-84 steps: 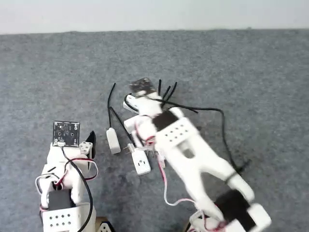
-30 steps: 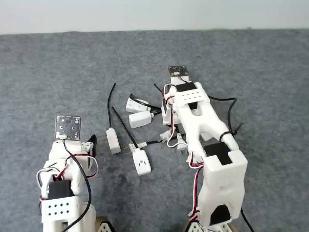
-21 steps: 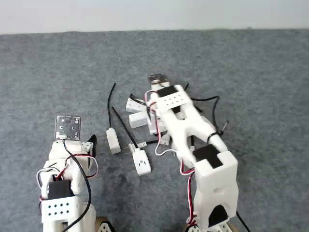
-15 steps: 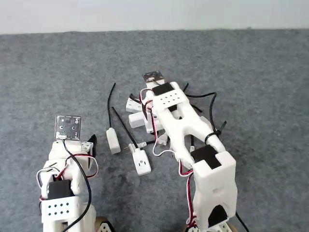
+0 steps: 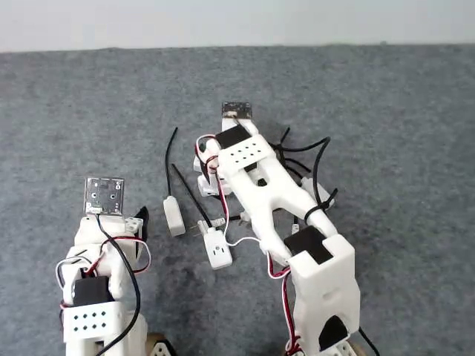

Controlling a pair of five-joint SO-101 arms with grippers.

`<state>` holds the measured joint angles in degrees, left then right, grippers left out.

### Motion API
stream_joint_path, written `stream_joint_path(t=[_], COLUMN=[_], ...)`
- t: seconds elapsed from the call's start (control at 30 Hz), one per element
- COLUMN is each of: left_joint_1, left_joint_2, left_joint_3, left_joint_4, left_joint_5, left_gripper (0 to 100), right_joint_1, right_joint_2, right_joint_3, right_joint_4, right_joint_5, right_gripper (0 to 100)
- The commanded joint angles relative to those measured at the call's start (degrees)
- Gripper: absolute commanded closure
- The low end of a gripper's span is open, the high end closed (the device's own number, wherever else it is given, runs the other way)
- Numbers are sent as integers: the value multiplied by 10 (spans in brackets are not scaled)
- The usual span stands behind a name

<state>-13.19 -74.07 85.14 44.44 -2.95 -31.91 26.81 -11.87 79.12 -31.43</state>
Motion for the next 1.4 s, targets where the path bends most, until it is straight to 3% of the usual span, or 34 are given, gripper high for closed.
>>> stream_joint_path(t=[0.0,0.37,0.8,0.93,1.13,1.37], left_joint_1=[1,1,2,2,2,2], left_joint_2=[1,2,3,3,3,3], left_joint_3=[-29,-20,-20,-19,-19,-19], left_joint_4=[-22,-44,-55,-55,-55,-55], left_joint_5=[-4,-7,-4,-4,-4,-4], left_gripper=[796,796,796,796,796,796], right_joint_1=[-1,50,62,55,44,-22], right_joint_2=[-3,102,29,43,98,141], right_joint_3=[-30,-68,-153,-151,-152,-155], right_joint_4=[-2,-2,164,195,157,133], right_joint_5=[-3,-4,-5,-5,-5,-6], right_gripper=[793,794,792,793,794,794])
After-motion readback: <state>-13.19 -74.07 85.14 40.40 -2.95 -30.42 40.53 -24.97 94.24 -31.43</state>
